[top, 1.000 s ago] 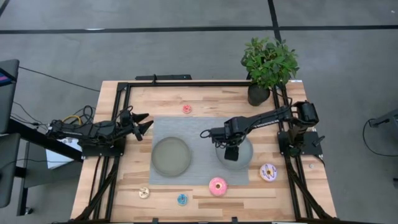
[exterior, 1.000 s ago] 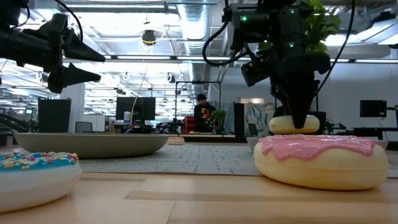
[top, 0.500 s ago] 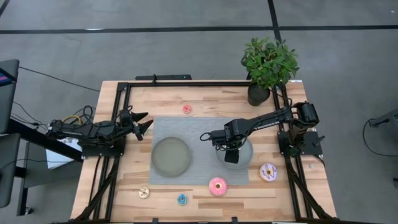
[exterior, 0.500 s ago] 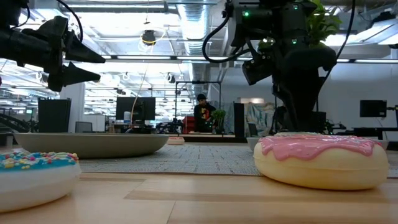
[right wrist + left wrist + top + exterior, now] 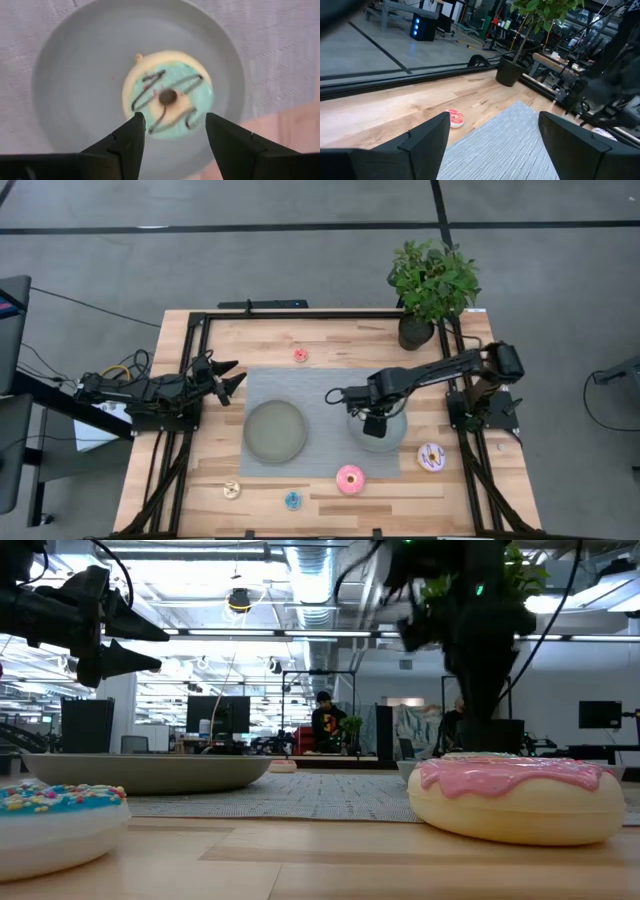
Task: Pick & Place donuts
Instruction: Put the large purple donut on the gray plate
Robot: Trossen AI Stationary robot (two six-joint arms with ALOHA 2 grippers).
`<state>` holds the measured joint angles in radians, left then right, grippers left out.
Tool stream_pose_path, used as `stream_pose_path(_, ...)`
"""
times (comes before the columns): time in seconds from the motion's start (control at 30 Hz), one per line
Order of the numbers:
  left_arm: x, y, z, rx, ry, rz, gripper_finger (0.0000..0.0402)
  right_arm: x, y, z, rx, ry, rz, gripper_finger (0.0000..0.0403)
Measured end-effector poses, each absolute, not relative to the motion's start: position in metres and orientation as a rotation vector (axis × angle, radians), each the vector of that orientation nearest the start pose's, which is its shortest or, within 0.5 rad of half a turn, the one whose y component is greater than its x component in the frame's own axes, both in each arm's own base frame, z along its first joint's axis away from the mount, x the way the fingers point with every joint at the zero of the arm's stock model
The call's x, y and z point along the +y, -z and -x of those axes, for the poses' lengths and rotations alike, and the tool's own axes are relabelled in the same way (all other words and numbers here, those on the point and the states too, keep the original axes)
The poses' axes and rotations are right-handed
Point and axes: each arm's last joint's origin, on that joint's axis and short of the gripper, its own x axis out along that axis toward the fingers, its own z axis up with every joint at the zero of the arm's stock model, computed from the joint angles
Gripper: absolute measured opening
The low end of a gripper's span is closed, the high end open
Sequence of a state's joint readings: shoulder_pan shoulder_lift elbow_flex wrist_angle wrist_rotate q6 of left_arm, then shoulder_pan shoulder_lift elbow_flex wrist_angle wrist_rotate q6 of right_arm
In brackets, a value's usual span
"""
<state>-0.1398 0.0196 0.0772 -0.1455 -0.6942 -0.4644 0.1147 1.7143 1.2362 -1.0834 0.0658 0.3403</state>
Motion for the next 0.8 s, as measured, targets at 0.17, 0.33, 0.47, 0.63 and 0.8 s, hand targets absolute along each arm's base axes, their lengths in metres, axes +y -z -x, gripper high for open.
stream_pose_path(0.17, 0.006, -0.175, -0.089, -0.048, -0.557, 0.417, 0.0298, 0.043, -0.244, -0.276, 1.498, 0.222, -0.181, 0.0195)
stream_pose_path(0.33, 0.006, -0.175, -0.089, -0.048, -0.557, 0.417, 0.0298, 0.065, -0.268, -0.242, 1.546, 0.248, -0.253, 0.0194)
stream_pose_path(0.47, 0.006, -0.175, -0.089, -0.048, -0.557, 0.417, 0.0298, 0.092, -0.276, -0.217, 1.575, 0.246, -0.357, 0.0196)
stream_pose_path(0.63, 0.006, -0.175, -0.089, -0.048, -0.557, 0.417, 0.0298, 0.124, -0.267, -0.186, 1.650, 0.298, -0.487, 0.0193)
stream_pose_path(0.8, 0.006, -0.175, -0.089, -0.048, -0.557, 0.416, 0.0298, 0.147, -0.252, -0.164, 1.663, 0.435, -0.566, 0.0192)
